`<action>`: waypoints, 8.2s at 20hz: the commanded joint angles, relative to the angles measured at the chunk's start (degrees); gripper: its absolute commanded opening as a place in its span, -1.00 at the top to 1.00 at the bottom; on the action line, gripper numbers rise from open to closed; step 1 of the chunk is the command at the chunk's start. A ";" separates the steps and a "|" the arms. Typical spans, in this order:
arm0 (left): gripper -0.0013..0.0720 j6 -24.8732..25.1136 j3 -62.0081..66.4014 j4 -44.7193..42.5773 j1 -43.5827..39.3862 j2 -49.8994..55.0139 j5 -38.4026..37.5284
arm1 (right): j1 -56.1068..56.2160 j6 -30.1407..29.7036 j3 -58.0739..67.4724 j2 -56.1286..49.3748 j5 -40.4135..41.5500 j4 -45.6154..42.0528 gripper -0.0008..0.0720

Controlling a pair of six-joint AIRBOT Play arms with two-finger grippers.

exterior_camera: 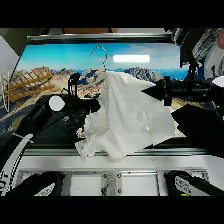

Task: Fold the clothes and pants, and hang the long-sleeved shirts on hangers.

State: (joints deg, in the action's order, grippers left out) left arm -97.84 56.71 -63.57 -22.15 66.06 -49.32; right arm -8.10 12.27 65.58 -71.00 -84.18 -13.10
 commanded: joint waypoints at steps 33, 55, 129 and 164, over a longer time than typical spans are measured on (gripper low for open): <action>0.93 -1.22 -3.74 -3.80 9.27 -8.31 0.15 | 0.11 16.65 0.07 9.92 1.27 0.31 0.97; 0.92 2.54 4.81 -5.88 17.40 -8.33 -9.11 | -0.04 17.05 -2.14 14.80 -4.55 -8.79 0.97; 0.92 2.03 23.52 -17.79 -0.96 -8.70 -11.69 | -57.99 69.64 28.37 26.86 50.51 -66.45 0.96; 0.92 1.99 23.45 -17.42 -0.96 -8.70 -17.38 | -68.22 80.74 28.39 21.11 56.08 -58.16 -0.22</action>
State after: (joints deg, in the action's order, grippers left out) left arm -95.92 80.18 -81.01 -23.09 57.32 -66.67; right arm -76.53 93.06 93.91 -52.29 -32.49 -77.38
